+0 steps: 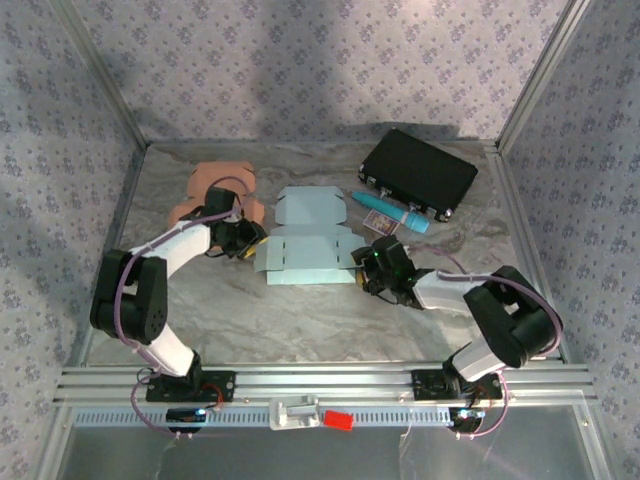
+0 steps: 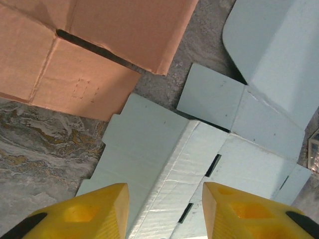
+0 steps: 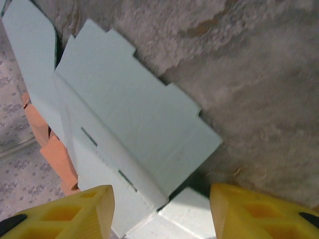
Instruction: Fold the paper box
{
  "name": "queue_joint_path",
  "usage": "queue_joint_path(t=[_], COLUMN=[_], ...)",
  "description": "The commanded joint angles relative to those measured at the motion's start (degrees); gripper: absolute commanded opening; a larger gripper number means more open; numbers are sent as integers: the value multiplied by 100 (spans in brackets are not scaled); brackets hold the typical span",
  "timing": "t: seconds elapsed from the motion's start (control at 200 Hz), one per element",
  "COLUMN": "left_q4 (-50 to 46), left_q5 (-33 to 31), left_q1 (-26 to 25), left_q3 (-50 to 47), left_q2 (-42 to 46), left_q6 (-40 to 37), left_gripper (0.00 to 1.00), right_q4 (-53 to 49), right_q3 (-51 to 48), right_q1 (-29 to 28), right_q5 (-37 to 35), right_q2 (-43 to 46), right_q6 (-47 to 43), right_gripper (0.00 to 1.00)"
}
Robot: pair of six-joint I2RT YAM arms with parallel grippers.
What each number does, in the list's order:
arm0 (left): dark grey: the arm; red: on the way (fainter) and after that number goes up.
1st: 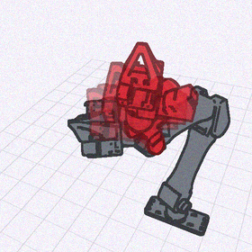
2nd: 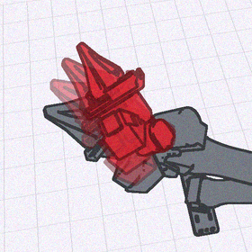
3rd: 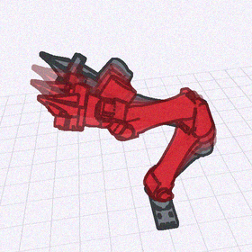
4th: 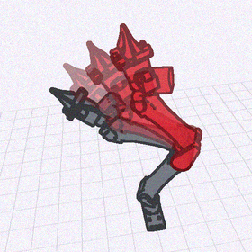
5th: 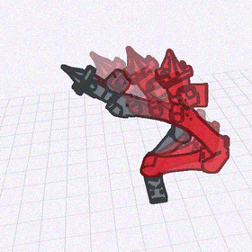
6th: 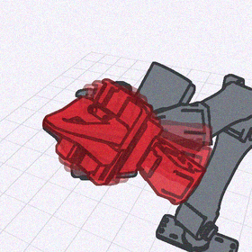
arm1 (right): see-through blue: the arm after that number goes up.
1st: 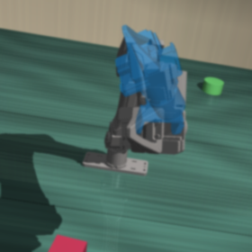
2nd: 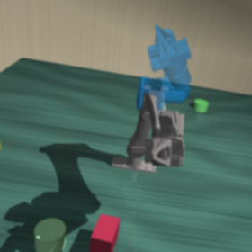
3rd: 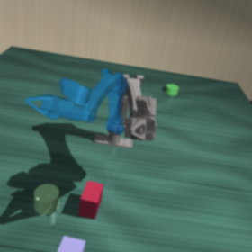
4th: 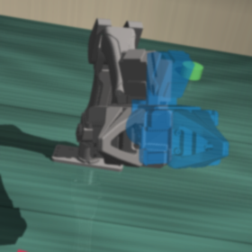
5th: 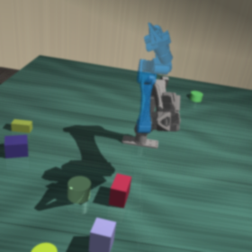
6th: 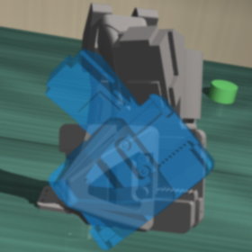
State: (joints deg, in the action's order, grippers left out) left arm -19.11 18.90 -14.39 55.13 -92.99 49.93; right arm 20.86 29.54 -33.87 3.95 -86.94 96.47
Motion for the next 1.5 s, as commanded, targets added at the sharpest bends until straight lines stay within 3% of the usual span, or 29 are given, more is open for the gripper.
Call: queue_joint_path(t=[0.0,0.74,1.014,1.189,1.279,1.494], left_q4=[73,-116,-272,-427,-552,-888], left_q5=[83,-158,-221,-318,-408,-641], left_q1=[-71,-458,-477,-518,-579,-701], left_q3=[-105,-259,-163,-73,-16,-149], left_q2=[-129,-536,-528,-379,-159,738], left_q6=[-130,-293,-374,-389,-392,-222], left_gripper=[43,41,41,41,44,59], right_q4=[402,1208,1304,971,662,264], right_q3=[-40,61,127,187,256,406], right_q1=[84,330,307,250,231,200], right_q5=[40,-25,-163,-332,-392,-484], right_q2=[-204,-822,-832,-576,-403,-23], right_q6=[182,533,637,670,697,834], right_gripper=[54,41,27,13,0,0])
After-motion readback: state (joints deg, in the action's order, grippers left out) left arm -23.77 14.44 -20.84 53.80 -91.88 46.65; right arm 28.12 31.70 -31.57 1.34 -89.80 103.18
